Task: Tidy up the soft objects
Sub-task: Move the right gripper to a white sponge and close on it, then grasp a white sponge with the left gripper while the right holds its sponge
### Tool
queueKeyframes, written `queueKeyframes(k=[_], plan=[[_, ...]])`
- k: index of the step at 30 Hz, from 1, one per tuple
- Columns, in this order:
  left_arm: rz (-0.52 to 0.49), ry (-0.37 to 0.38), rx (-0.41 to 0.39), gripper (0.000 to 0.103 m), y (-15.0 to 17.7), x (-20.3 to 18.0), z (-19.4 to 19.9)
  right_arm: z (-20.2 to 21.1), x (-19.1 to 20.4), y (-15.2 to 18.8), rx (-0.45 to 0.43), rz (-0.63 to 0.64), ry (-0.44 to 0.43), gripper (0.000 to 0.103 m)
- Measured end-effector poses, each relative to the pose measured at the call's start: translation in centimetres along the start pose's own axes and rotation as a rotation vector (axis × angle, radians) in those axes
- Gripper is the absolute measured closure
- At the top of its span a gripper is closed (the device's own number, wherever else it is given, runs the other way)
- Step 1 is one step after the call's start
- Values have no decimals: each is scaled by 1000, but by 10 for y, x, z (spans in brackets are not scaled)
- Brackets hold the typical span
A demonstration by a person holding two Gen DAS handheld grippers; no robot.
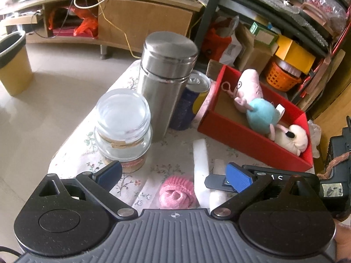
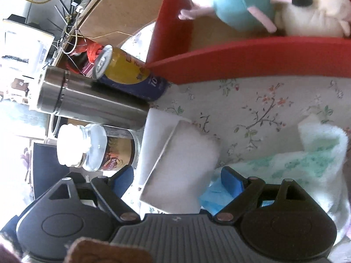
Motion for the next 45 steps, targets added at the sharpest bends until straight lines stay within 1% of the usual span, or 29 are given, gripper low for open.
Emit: queueKeyframes(k=[1,2,3,4,5,7,9,11,15,20,21,23,24,25,26,27,28,29,31,33,34,35,36,37,39,40,43,44,45], plan=[[1,3,3,6,0,0,-1,-3,0,0,6,-5,-12,49],[3,14,6,6,0,0,0,-5,-1,0,7,-9,-25,55],[5,28,9,6,0,-1,0,-5,0,1,9,-12,-43,63],[9,40,12,6,0,-2,0,-5,0,1,10,-14,-52,66],[12,47,14,6,0,-2,0,-3,0,2,6,-11,-56,70],[17,51,21,6,1,-2,-1,1,1,4,0,-3,-72,83],[17,54,28,6,2,-3,-2,5,-1,5,-2,-1,-84,90],[14,55,29,6,3,-5,-2,7,-3,7,0,4,-87,91],[-4,50,28,6,4,-10,-2,12,-4,9,3,42,-35,92],[-28,43,45,6,6,-15,-7,32,-3,13,-26,155,100,93],[-35,41,52,6,7,-16,-9,35,-5,14,-27,156,107,93],[-51,28,66,6,9,-21,-15,33,-12,16,8,150,108,93],[-60,19,72,6,10,-24,-18,31,-15,17,17,166,147,92],[-72,8,80,6,11,-28,-23,31,-18,16,1,167,170,89],[-79,1,87,7,12,-31,-28,30,-17,15,4,147,149,83],[-59,-4,83,6,10,-30,-31,27,-16,14,8,117,111,86],[-32,6,93,6,7,-28,-34,24,-19,12,14,80,96,86],[-4,22,114,6,5,-27,-38,21,-20,10,24,70,70,82],[49,54,142,6,2,-23,-45,20,-16,9,24,110,90,82],[69,86,184,6,6,-25,-54,23,-8,11,3,192,155,84],[77,95,201,6,7,-27,-58,25,-5,12,-1,210,162,85],[80,97,211,6,8,-30,-61,27,-4,13,5,194,132,89],[78,96,219,6,8,-33,-65,27,-6,14,17,173,99,91],[71,94,224,6,7,-37,-69,28,-9,16,23,164,94,91],[57,83,234,6,6,-43,-77,29,-11,16,4,196,155,91],[48,77,246,6,5,-46,-83,30,-8,17,3,214,164,91],[30,86,277,6,8,-56,-99,32,-11,20,-9,205,162,91],[11,96,298,6,11,-60,-104,34,-13,22,-4,212,165,88],[-5,98,313,6,14,-62,-108,35,-14,22,-4,209,168,82]])
Point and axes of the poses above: each gripper's, at about its wrist camera, not at the fingertips, and z roughly against the way its jaws point, x to its left, y to its underside, the point moved 10 cm from there along -z, roughly the way its jaws point, and after that the axes turned 13 degrees about x, right-handed, at the moved point
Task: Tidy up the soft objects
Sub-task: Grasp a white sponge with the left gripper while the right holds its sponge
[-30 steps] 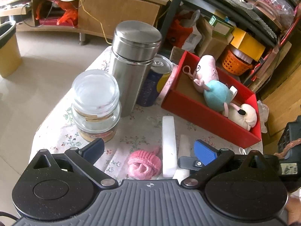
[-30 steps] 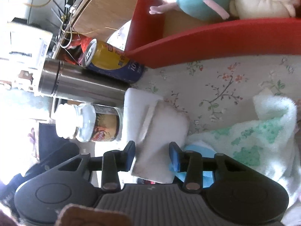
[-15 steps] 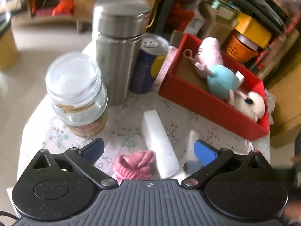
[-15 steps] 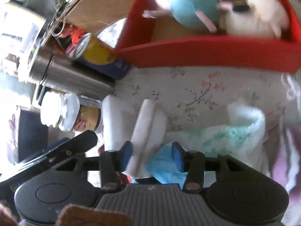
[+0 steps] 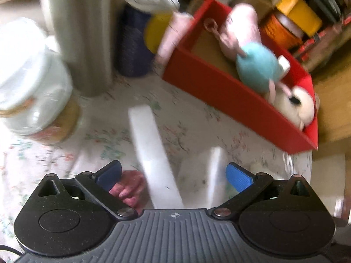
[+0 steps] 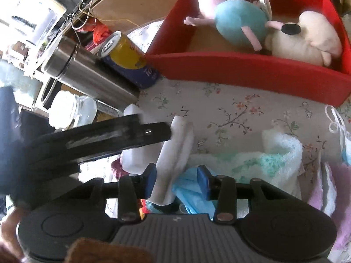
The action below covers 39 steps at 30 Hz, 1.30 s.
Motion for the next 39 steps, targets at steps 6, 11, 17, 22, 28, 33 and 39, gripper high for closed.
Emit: queueKeyframes(k=[6,11,17,22,28,33,39], plan=[[-1,20,12,5,-1,0,-5,5,-13,-1,-10,-41,0,77],[26,86,-10,24,0,14,14,14,-20,-5,-29,-106,-60,77],[53,126,-18,35,5,24,19,16,-15,-13,-79,-168,-84,77],[128,365,1,55,2,16,32,29,-12,-18,-137,-163,-40,66],[-3,262,47,45,16,-17,21,40,-39,-9,-189,-195,88,65],[80,226,48,25,13,0,15,39,-51,1,-161,-227,54,65],[241,329,64,21,2,9,4,27,-38,10,-129,-161,80,65]])
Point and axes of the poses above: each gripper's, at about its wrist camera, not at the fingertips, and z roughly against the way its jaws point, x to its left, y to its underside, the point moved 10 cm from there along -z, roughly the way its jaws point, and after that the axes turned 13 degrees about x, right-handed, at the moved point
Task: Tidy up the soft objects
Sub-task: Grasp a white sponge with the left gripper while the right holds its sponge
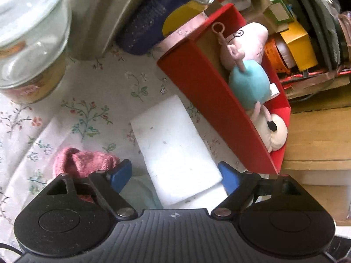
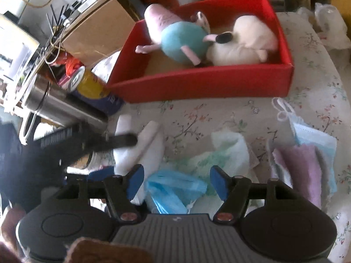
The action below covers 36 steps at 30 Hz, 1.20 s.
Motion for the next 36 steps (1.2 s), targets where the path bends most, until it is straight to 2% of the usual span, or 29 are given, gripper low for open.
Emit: queueKeyframes(k=[4,8,10,16,19,21,23,26,27,30,32,34,36], plan=[[19,54,-35,40,-7,-8,-2,-1,-3,0,-6,15,31,65],[15,70,-49,48,-3,-15,-2,9,-10,-2,-27,12,31,65],[-14,54,-58,50,-1,-18,1,15,-14,-6,-46,25,53,65],[-68,39,-106,53,14,-9,36,32,-11,-11,-100,66,74,65],[-122,53,-161,53,19,-19,58,35,1,-9,-91,80,36,65],[-147,52,-191,53,21,-23,69,34,10,-6,-78,74,-12,65],[-160,81,-199,53,23,-26,77,33,23,0,-62,83,-69,64],[-160,138,-227,53,23,-30,94,22,33,5,-30,60,-113,51],[-175,144,-241,52,23,-34,98,16,34,5,-20,18,-135,51],[-207,128,-288,51,25,-37,111,-5,42,6,52,-117,-300,51],[-207,140,-291,50,24,-35,115,-11,48,5,71,-185,-396,51],[-203,156,-288,50,23,-32,118,-11,54,2,68,-190,-401,51],[-203,163,-293,49,22,-30,122,-4,58,0,53,-110,-293,51]])
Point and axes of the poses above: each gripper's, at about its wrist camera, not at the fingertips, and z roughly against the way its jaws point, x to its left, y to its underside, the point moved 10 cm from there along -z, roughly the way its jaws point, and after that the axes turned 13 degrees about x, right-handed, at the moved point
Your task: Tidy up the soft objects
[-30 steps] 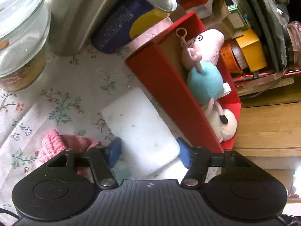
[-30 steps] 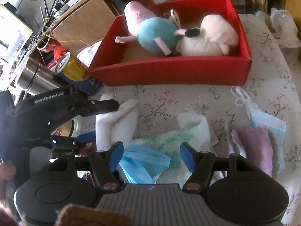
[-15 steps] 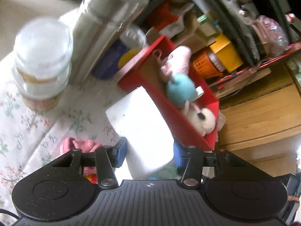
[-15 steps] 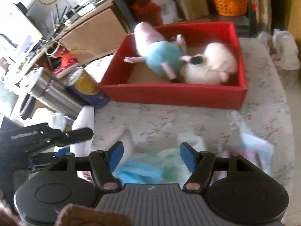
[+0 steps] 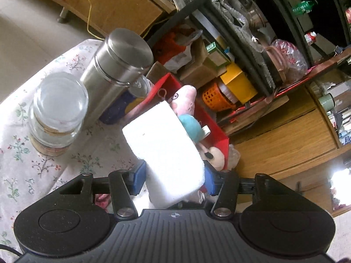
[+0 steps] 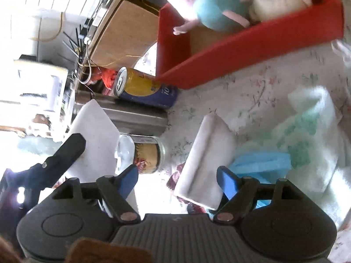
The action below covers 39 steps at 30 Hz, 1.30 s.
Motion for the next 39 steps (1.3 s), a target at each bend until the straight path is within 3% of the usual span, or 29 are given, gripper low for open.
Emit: queueKeyframes(k=[2,4,5,6,8,11,15,18,26,39], plan=[[6,2,0,48,-2,2,2,3,6,-1,-15,87,88,51],[11,11,2,47,-3,1,1,-6,2,2,11,80,118,52],[8,11,4,47,-2,1,2,-14,-3,3,32,73,131,61],[2,8,7,47,-1,0,1,-23,-9,5,52,62,127,82],[-9,-2,8,46,1,0,2,-38,-18,12,106,11,51,96],[-18,0,14,45,1,0,1,-25,-12,15,46,88,91,103],[-25,8,23,44,3,-3,0,8,5,15,-38,169,82,103],[-35,2,28,44,5,-5,-3,31,6,11,-84,162,28,103],[-55,-47,39,44,8,-8,-17,69,-13,-10,-198,113,24,103],[-260,-289,-46,44,10,-29,-28,132,-9,-20,-378,171,99,103]])
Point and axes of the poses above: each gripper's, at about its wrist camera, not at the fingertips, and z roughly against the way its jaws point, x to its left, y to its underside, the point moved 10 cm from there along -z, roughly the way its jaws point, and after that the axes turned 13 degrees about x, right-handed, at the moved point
